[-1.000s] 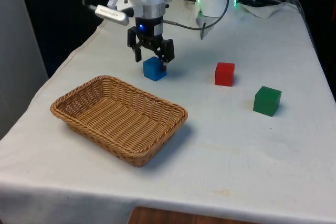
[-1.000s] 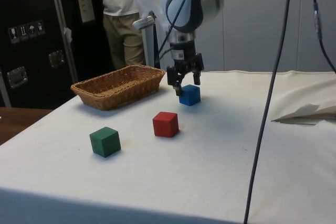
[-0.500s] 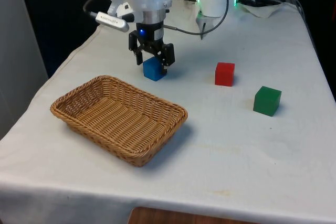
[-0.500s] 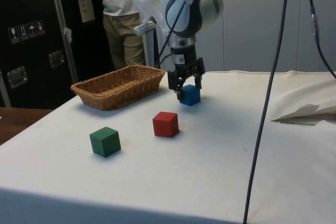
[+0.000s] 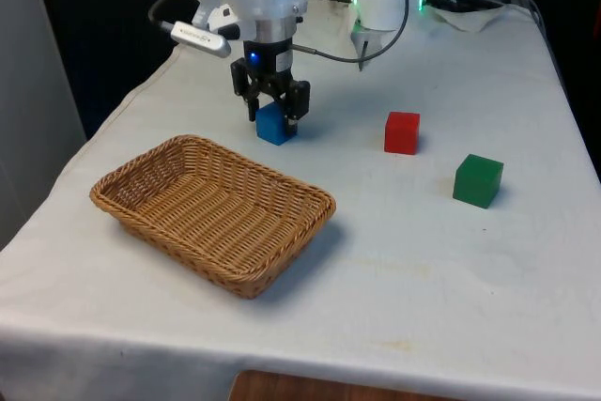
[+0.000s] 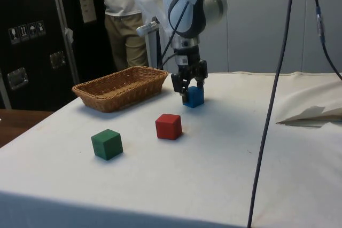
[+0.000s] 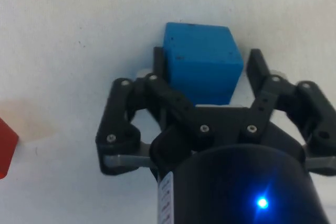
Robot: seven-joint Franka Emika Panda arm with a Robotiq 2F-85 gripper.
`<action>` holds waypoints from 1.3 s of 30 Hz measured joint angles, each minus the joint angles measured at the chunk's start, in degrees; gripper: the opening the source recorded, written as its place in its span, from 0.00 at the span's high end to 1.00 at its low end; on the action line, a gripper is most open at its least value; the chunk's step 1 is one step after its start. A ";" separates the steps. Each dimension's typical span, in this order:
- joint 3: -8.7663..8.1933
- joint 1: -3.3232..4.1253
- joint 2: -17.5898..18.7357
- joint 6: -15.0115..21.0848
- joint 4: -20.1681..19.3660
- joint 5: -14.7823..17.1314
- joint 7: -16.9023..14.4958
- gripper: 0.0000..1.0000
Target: Pick up the blue cube and place it into the basket.
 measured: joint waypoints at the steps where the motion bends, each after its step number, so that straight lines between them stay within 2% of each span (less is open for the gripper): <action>1: 0.00 0.00 0.00 0.00 0.00 0.00 0.00 0.73; 3: 0.00 0.00 0.00 0.00 0.00 0.00 0.00 0.93; 4: 0.00 0.00 -0.06 -0.06 0.06 0.00 0.00 0.98; 17: -0.11 0.00 -0.52 -0.29 0.29 -0.11 0.00 0.97; 26: -0.57 0.06 -5.56 -4.47 0.34 -1.26 0.00 0.97; 39: -0.97 0.06 -10.37 -8.82 0.63 -3.09 0.40 0.97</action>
